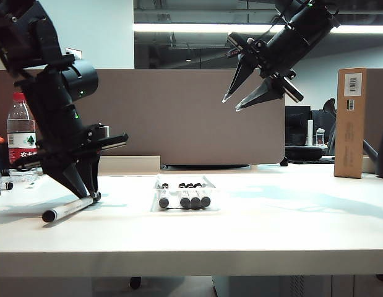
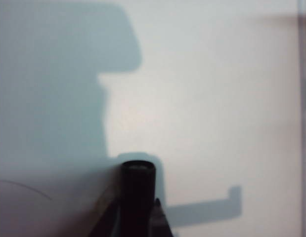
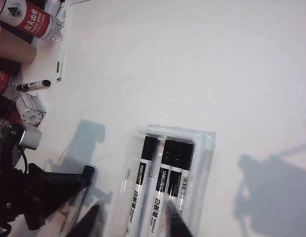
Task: Pick up the markers scattered on the table and put them into the packaging box, making sure the markers fit the shape of the box's grooves.
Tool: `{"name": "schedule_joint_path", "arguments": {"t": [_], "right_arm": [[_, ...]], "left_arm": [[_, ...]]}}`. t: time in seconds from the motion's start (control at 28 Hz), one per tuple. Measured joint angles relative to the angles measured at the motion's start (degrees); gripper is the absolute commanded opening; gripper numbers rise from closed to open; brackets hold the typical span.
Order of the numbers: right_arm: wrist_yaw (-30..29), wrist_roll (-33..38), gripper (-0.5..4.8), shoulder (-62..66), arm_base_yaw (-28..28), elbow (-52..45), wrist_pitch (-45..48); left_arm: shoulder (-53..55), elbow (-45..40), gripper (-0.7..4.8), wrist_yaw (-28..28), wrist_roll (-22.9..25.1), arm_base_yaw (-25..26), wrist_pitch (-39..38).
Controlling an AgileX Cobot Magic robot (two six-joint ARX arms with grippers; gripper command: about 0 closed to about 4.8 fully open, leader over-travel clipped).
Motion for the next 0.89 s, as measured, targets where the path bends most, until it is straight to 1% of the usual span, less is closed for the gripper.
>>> {"name": "schedule_joint_path", "arguments": {"t": [0.07,0.18,0.32,0.36,0.54,0.64,0.82,0.89], "right_arm": [[0.0,-0.02,1.57,0.0,0.0,0.0,0.0],[0.0,-0.04,1.57,0.0,0.0,0.0,0.02],[0.02,-0.87,1.57,0.0,0.0,0.0,-0.11],[0.02,-1.03,1.57,0.0,0.0,0.0,-0.17],[0.17,-1.16,1.57,0.0,-0.13,0.0,-0.2],[0.42,-1.27,1.57,0.0,-0.22,-0.02,-0.15],[0.42,-1.27,1.57,0.0,-0.22,-0.04,-0.52],[0.44,-1.27,1.57,0.0,-0.24,-0.04,-0.79]], "left_arm": [[0.04,1.81,-0.06,0.0,0.42,-0.02,-1.68],[0.0,4.83,-0.06,0.35,0.68,-0.02,-1.66],[0.0,7.96,-0.06,2.91,0.79,-0.11,-1.53],[0.0,8.55,-0.06,4.7,0.31,-0.09,-1.03],[0.0,8.68,-0.06,11.28,-5.46,-0.17,4.31],[0.37,8.68,-0.06,15.54,-10.51,-0.76,10.49],[1.16,8.68,-0.06,19.61,-16.98,-1.75,16.85],[1.79,8.72,-0.06,19.71,-18.29,-2.4,18.71]]}}
